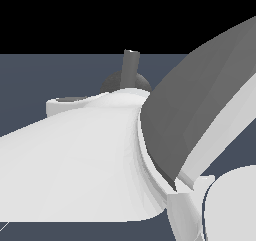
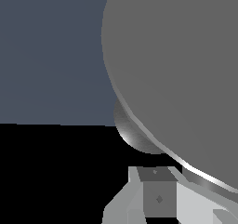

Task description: Turn on the faucet by rotating a designated handle.

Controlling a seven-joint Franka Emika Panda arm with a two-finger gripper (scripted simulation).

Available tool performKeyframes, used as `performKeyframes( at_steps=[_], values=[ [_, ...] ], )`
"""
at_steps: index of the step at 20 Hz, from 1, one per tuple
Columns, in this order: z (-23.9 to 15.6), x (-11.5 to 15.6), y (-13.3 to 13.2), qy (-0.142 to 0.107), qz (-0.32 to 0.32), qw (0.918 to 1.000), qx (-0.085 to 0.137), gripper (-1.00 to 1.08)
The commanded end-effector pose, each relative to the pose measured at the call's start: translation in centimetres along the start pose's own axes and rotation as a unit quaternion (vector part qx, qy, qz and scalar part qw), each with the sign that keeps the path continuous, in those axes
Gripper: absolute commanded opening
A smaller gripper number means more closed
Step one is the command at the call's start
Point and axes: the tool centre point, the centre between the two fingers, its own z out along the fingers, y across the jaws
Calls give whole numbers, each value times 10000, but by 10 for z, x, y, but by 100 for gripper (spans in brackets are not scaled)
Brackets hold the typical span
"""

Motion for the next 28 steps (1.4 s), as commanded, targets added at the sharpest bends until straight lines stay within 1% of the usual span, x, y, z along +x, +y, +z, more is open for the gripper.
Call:
performKeyframes(
  at_steps=[1, 28],
  values=[
    [-4, -23, 28, -313, -3, 9991, -281, -100],
    [-16, -58, 100, -822, 93, 9952, -527, -100]
  ],
)
